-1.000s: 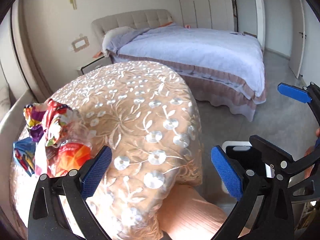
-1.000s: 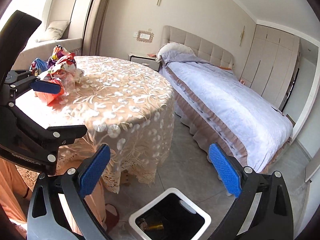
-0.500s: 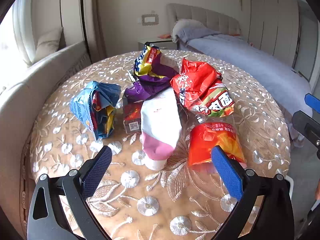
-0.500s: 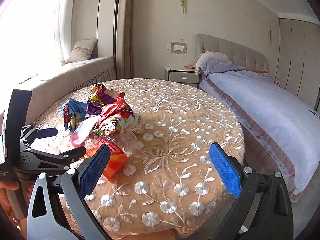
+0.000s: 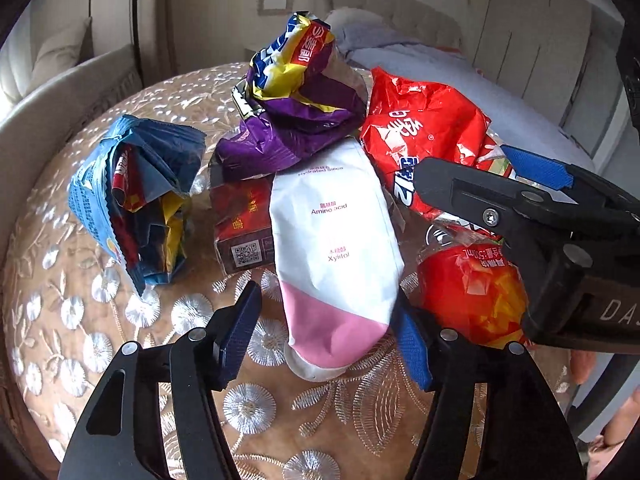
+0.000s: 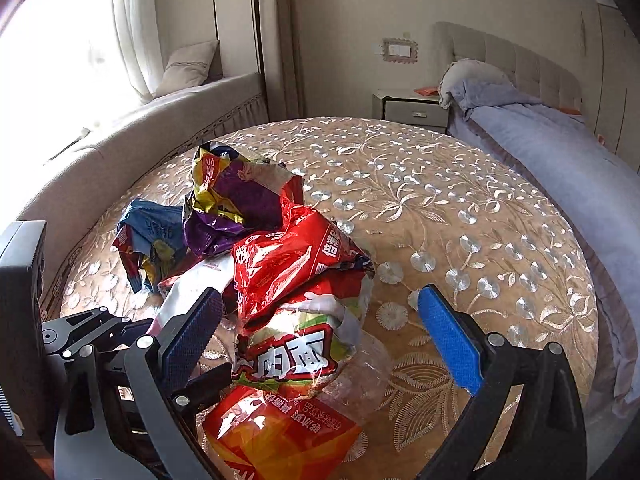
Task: Collect trash
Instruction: 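Grasp the white-pink cup with the left tool while the right tool grasps the red chip bag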
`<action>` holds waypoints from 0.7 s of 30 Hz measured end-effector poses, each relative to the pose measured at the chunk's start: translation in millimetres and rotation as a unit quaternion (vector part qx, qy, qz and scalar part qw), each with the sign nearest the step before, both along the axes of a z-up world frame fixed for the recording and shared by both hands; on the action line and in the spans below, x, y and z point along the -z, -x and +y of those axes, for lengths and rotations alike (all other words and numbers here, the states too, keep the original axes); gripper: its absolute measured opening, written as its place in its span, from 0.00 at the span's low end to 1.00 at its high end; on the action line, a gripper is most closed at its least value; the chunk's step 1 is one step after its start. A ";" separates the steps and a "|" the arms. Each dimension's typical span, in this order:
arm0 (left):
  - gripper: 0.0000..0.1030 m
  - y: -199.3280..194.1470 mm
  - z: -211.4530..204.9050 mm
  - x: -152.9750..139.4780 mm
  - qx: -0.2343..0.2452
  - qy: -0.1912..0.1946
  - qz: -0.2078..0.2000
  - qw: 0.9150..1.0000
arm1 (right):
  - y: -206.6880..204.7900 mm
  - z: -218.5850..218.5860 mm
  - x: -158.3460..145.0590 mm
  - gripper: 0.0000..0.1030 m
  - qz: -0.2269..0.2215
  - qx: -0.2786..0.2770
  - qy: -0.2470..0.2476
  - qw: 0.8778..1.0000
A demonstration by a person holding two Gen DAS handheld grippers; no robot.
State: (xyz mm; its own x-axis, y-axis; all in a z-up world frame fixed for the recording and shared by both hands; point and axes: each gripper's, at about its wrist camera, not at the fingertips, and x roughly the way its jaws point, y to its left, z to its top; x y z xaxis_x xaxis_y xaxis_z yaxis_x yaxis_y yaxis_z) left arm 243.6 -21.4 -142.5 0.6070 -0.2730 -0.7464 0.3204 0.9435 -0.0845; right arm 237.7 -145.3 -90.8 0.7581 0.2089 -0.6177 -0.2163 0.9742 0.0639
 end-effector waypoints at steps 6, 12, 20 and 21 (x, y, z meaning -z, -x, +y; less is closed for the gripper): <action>0.34 5.4 -0.1 -3.5 -0.012 0.002 -0.016 1.000 | 3.1 -8.7 4.6 0.45 0.011 -0.003 -0.031 0.999; 0.34 31.2 8.5 -21.6 -0.026 0.009 -0.049 0.998 | 30.6 -17.4 -15.8 0.44 -0.032 0.004 -0.031 0.999; 0.33 77.9 -0.5 -58.5 -0.022 0.014 -0.102 0.994 | 83.7 -38.5 -41.0 0.44 -0.086 0.016 -0.021 0.996; 0.33 83.7 -3.2 -61.9 -0.020 0.013 -0.107 0.994 | 88.8 -41.5 -42.4 0.44 -0.089 0.017 -0.021 0.996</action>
State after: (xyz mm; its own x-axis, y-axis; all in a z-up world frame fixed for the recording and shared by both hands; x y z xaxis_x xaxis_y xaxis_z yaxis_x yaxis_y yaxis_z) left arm 159.9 -24.6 -80.6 0.7619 -0.2639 -0.5915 0.2969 0.9539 -0.0432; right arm 148.9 -186.8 -48.4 0.8618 0.2041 -0.4644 -0.1946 0.9785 0.0688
